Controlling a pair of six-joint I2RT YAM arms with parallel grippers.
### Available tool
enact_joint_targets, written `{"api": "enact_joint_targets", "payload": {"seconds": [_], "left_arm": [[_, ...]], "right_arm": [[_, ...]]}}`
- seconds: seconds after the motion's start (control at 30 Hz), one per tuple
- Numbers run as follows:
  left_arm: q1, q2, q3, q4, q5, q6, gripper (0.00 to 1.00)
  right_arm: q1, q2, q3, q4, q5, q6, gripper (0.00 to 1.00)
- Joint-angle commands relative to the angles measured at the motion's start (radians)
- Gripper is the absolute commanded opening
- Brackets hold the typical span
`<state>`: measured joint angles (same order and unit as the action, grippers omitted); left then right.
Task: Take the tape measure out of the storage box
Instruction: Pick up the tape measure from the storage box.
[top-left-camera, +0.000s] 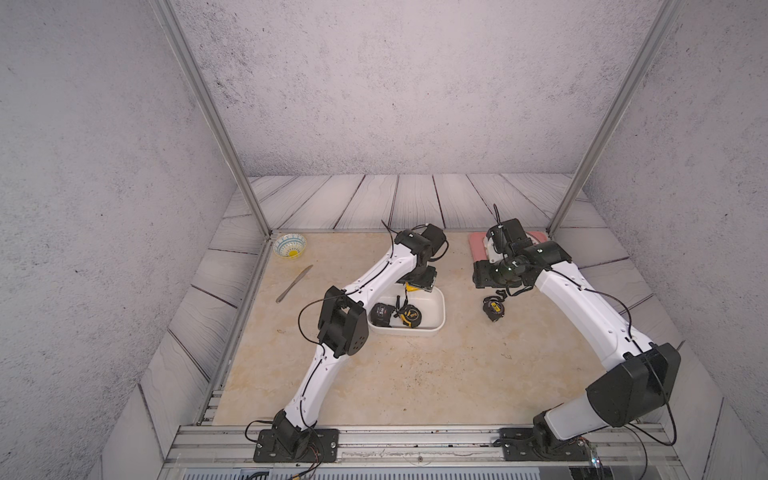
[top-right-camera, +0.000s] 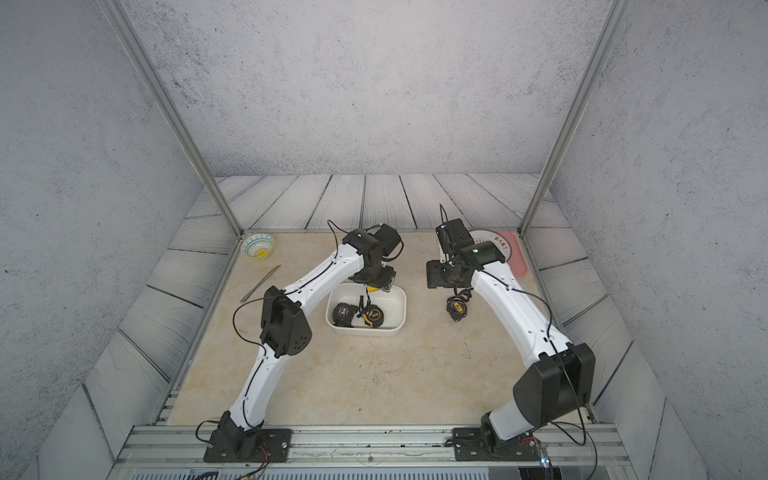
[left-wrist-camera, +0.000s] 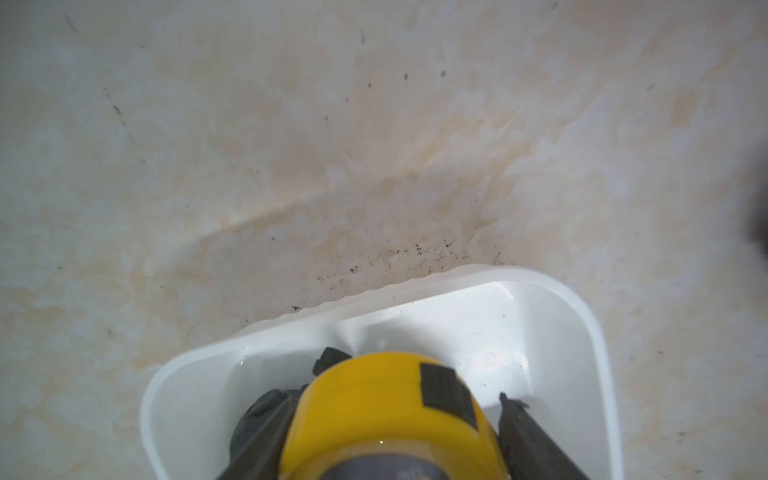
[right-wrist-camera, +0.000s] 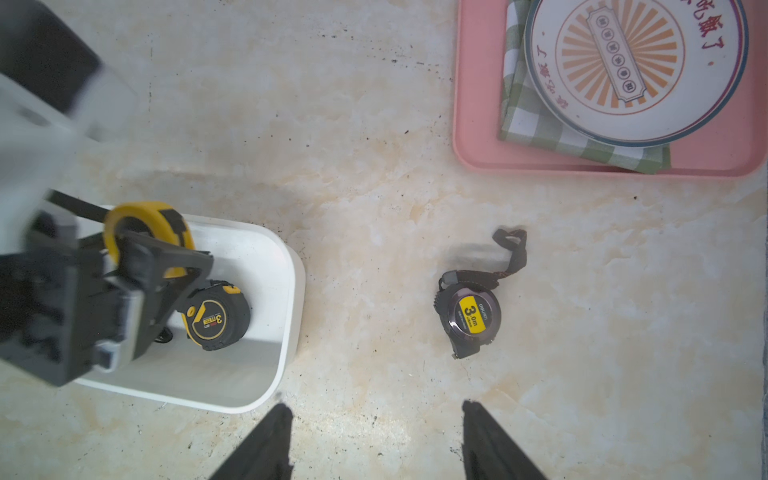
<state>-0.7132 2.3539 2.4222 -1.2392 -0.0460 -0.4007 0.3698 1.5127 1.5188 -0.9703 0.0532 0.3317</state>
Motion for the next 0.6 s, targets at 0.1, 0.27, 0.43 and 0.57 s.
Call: {"api": "enact_joint_targets", "payload": {"seconds": [0.1, 0.27, 0.43, 0.57], "left_arm": [[0.111, -0.167, 0.040, -0.016, 0.301, -0.183, 0.00], [0.154, -0.281, -0.098, 0.192, 0.525, -0.372, 0.00], [0.158, -0.323, -0.159, 0.329, 0.640, -0.555, 0.00], [0.154, -0.372, -0.315, 0.531, 0.727, -0.741, 0.00]], "right_arm": [[-0.002, -0.136, -0.100, 0.108, -0.060, 0.019, 0.66], [-0.001, -0.231, -0.213, 0.271, -0.188, 0.023, 0.65], [-0.001, -0.284, -0.288, 0.459, -0.344, 0.077, 0.64], [0.000, -0.275, -0.297, 0.588, -0.441, 0.149, 0.63]]}}
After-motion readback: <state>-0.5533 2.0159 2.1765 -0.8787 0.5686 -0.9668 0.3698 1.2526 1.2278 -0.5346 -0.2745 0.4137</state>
